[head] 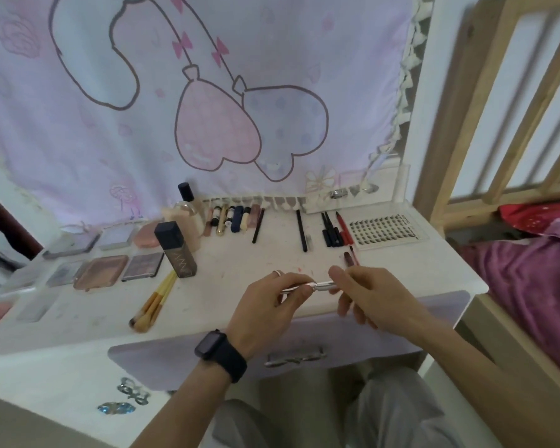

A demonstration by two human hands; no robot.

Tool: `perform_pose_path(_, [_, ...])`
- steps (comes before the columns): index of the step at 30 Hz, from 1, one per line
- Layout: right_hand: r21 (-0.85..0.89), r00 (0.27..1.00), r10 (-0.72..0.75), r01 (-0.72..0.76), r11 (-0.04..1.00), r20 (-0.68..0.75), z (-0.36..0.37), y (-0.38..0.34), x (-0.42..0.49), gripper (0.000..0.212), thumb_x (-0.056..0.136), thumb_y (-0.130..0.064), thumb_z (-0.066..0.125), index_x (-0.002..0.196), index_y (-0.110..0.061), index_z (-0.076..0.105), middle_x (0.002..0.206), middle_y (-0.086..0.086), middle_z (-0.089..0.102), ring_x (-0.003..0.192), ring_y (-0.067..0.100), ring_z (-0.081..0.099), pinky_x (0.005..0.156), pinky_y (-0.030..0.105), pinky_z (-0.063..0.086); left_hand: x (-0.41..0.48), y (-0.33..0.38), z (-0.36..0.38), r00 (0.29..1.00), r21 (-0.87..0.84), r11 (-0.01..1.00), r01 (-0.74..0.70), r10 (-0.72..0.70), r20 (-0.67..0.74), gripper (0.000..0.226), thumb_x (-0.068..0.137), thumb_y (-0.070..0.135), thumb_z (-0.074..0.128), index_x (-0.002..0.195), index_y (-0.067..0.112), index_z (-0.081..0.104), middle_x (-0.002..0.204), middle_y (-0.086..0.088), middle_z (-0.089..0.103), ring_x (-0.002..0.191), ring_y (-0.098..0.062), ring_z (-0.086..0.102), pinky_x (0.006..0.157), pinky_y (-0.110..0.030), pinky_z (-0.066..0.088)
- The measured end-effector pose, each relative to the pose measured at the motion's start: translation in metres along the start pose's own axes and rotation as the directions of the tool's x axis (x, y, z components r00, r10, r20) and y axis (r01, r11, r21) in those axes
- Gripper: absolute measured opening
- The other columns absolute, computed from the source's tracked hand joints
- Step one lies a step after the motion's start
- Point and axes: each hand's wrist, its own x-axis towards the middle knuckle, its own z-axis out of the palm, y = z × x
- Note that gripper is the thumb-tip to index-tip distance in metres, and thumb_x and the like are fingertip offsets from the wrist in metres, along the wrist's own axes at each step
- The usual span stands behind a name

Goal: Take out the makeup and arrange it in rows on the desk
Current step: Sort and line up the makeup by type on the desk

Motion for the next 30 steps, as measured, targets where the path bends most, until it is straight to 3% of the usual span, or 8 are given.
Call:
perform_pose_path(2, [-0.013, 0.999, -0.031, 0.031, 0.999, -0.024, 0.001, 0.002, 0.000, 0.037, 0.092, -0.055, 0.051, 0.089, -0.021, 0.068, 0.068, -0.005, 0.071, 0.051, 0.008, 0.059, 0.054, 0.020, 0.052, 0.000, 0.000, -0.001, 1.000, -0.003, 1.000, -0.016, 0.016, -0.011, 0.018, 0.098, 0.038, 0.057, 0.110, 0.034, 0.070, 0.086, 0.019, 0.062, 0.080, -0.007, 0.055, 0.067, -0.015, 0.042])
perform_pose_path(5, [0.069, 0.993, -0.112, 0.114, 0.991, -0.026, -0.002, 0.006, -0.002, 0.007, 0.096, -0.027, 0.064, 0.102, -0.028, 0.062, 0.092, -0.006, 0.069, 0.060, 0.013, 0.065, 0.054, 0.024, 0.054, 0.000, -0.002, -0.002, 1.000, -0.039, 0.999, -0.010, 0.008, -0.030, 0.019, 0.096, 0.038, 0.058, 0.110, 0.032, 0.071, 0.085, 0.016, 0.064, 0.079, -0.009, 0.057, 0.068, -0.021, 0.045])
perform_pose_path(7, [0.110, 0.995, -0.104, 0.104, 0.988, -0.002, -0.002, 0.005, -0.002, 0.026, 0.093, -0.028, 0.069, 0.116, -0.035, 0.057, 0.109, -0.008, 0.065, 0.072, 0.016, 0.070, 0.054, 0.024, 0.054, 0.000, -0.004, -0.003, 1.000, -0.041, 0.999, -0.002, 0.001, -0.027, 0.021, 0.096, 0.040, 0.057, 0.110, 0.032, 0.070, 0.086, 0.015, 0.065, 0.080, -0.008, 0.058, 0.071, -0.026, 0.049])
perform_pose_path(11, [0.047, 1.000, -0.013, 0.013, 0.999, 0.004, 0.000, -0.004, 0.002, 0.038, 0.090, -0.057, 0.052, 0.103, -0.023, 0.063, 0.081, -0.006, 0.074, 0.055, 0.011, 0.064, 0.054, 0.025, 0.056, 0.000, -0.003, -0.002, 0.999, -0.010, 1.000, -0.019, 0.019, -0.029, 0.021, 0.097, 0.040, 0.056, 0.111, 0.033, 0.070, 0.084, 0.016, 0.063, 0.079, -0.009, 0.056, 0.067, -0.017, 0.042])
perform_pose_path(16, [0.055, 0.993, -0.118, 0.120, 0.991, -0.030, -0.009, 0.001, 0.000, 0.010, 0.097, -0.021, 0.063, 0.105, -0.028, 0.062, 0.096, -0.007, 0.068, 0.067, 0.013, 0.068, 0.055, 0.023, 0.055, 0.002, -0.003, -0.005, 0.999, -0.034, 0.999, -0.005, 0.003, -0.049, 0.020, 0.097, 0.036, 0.058, 0.110, 0.030, 0.072, 0.083, 0.016, 0.062, 0.078, -0.007, 0.055, 0.067, -0.014, 0.040])
perform_pose_path(18, [0.078, 0.995, -0.099, 0.099, 0.992, -0.006, -0.009, 0.000, 0.000, 0.018, 0.095, -0.028, 0.066, 0.111, -0.033, 0.059, 0.103, -0.008, 0.067, 0.072, 0.015, 0.070, 0.056, 0.023, 0.055, 0.002, -0.004, -0.005, 0.999, -0.045, 0.999, 0.001, -0.003, -0.052, 0.019, 0.097, 0.037, 0.059, 0.110, 0.030, 0.072, 0.085, 0.013, 0.064, 0.079, -0.009, 0.057, 0.068, -0.021, 0.044])
perform_pose_path(22, [-0.016, 0.997, -0.078, 0.077, 0.997, -0.023, -0.009, -0.003, -0.001, 0.023, 0.097, -0.044, 0.054, 0.096, -0.024, 0.065, 0.075, -0.008, 0.072, 0.050, 0.009, 0.057, 0.053, 0.023, 0.053, 0.000, -0.003, -0.003, 0.999, -0.082, 0.997, 0.006, -0.010, -0.048, 0.015, 0.098, 0.037, 0.059, 0.107, 0.035, 0.071, 0.085, 0.008, 0.066, 0.078, -0.014, 0.057, 0.072, -0.033, 0.048])
perform_pose_path(30, [0.074, 0.973, -0.216, 0.222, 0.972, -0.078, -0.015, 0.001, -0.003, 0.012, 0.100, -0.019, 0.058, 0.102, -0.027, 0.066, 0.078, -0.001, 0.067, 0.052, 0.009, 0.055, 0.054, 0.023, 0.051, -0.003, -0.003, -0.006, 0.994, -0.270, 0.958, 0.094, -0.103, -0.021, 0.018, 0.097, 0.032, 0.060, 0.106, 0.027, 0.073, 0.100, 0.018, 0.071, 0.096, 0.001, 0.063, 0.081, -0.010, 0.043])
